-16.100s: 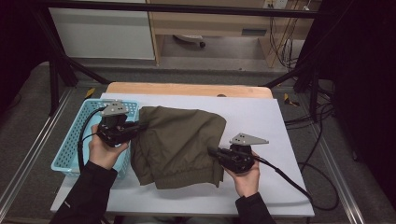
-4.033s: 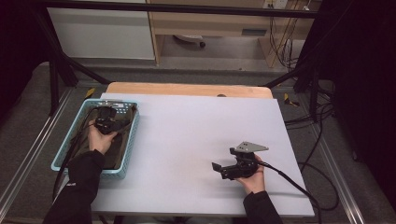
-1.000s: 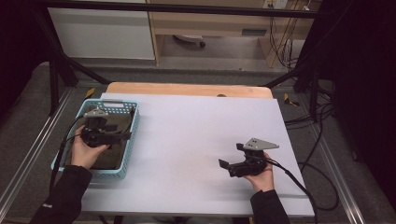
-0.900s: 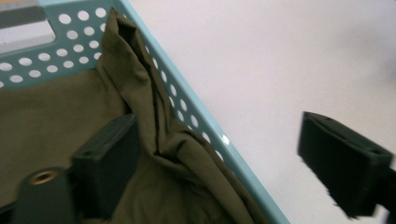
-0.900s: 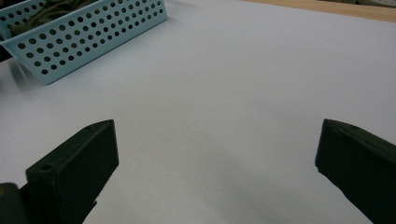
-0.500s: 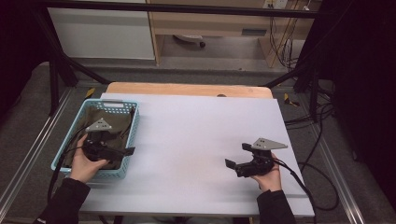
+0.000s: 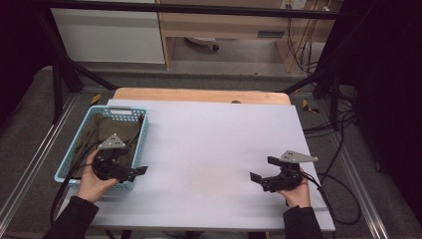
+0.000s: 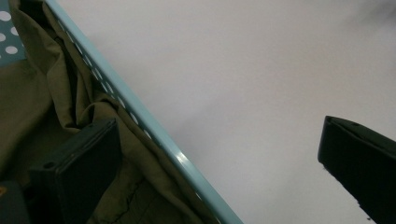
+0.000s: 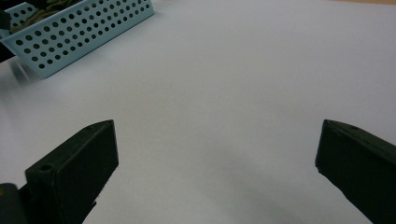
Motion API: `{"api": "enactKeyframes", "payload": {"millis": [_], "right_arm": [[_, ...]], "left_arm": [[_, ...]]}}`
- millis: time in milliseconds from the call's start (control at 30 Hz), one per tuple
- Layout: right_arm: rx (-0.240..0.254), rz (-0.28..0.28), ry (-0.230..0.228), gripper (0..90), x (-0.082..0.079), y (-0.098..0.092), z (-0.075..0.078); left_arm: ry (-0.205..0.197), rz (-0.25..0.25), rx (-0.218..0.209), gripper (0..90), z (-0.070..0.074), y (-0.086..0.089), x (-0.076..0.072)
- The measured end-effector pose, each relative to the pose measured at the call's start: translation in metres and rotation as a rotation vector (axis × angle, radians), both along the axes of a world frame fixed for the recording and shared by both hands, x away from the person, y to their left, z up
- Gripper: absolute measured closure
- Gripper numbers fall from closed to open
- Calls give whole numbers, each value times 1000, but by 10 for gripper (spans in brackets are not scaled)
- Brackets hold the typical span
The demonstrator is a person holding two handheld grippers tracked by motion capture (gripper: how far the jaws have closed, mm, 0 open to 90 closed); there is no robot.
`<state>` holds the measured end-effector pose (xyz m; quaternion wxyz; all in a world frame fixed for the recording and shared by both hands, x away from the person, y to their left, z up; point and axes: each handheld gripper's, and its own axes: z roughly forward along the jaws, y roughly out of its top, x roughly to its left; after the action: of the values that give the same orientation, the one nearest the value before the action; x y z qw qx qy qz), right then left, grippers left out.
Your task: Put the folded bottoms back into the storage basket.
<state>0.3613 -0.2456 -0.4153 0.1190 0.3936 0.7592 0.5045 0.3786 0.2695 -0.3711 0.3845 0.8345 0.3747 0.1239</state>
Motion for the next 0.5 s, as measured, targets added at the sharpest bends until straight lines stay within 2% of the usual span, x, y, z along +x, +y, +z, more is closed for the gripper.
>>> {"api": "enactKeyframes", "payload": {"millis": [300,367,500], "right_arm": [[0,-2,7,0,-2,-6,-2],[-1,0,9,0,-2,-6,-3],[-1,3,15,0,-2,-6,-3]], "left_arm": [[-3,16,-25,0,-5,5,-6],[-23,16,1,2,-5,5,-7],[-23,14,-15,3,-5,5,-8]]}}
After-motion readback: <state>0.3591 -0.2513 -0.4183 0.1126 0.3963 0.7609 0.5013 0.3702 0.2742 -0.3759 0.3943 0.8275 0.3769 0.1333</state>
